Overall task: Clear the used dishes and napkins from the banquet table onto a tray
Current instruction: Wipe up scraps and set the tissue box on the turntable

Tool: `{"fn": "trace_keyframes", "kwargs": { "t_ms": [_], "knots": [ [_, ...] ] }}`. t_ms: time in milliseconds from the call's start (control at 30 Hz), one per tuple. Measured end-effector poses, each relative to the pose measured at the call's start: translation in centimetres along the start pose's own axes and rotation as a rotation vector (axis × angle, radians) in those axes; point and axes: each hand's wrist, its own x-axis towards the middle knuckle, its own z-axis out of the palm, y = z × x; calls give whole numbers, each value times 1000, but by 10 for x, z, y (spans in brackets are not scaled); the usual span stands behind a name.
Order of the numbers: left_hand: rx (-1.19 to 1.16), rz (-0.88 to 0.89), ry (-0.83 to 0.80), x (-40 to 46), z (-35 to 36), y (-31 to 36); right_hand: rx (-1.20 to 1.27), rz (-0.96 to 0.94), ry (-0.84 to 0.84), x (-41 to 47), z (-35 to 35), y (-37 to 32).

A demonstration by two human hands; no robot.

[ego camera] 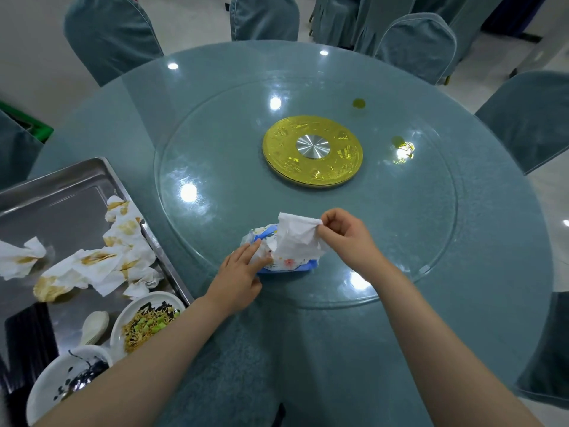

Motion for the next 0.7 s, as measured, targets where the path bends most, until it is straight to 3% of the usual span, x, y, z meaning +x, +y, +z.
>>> {"fn": "trace_keyframes", "kwargs": {
  "t_ms": [233,367,467,533,700],
  "knots": [
    [-144,13,169,-4,-1,-2,-29,110,-39,-18,-7,16],
    [-295,-186,276,-8,-9,-11,162,197,64,-23,-7,21],
    [-309,-212,334,-10,-13,-15,283,253,109,-26,-7,25],
    [-260,-259,275,-8,-13,-21,331,266,121,-28,-6,27],
    [40,-375,-136,-8,-3,-37,402,300,163,-32,-4,33]
  ]
}}
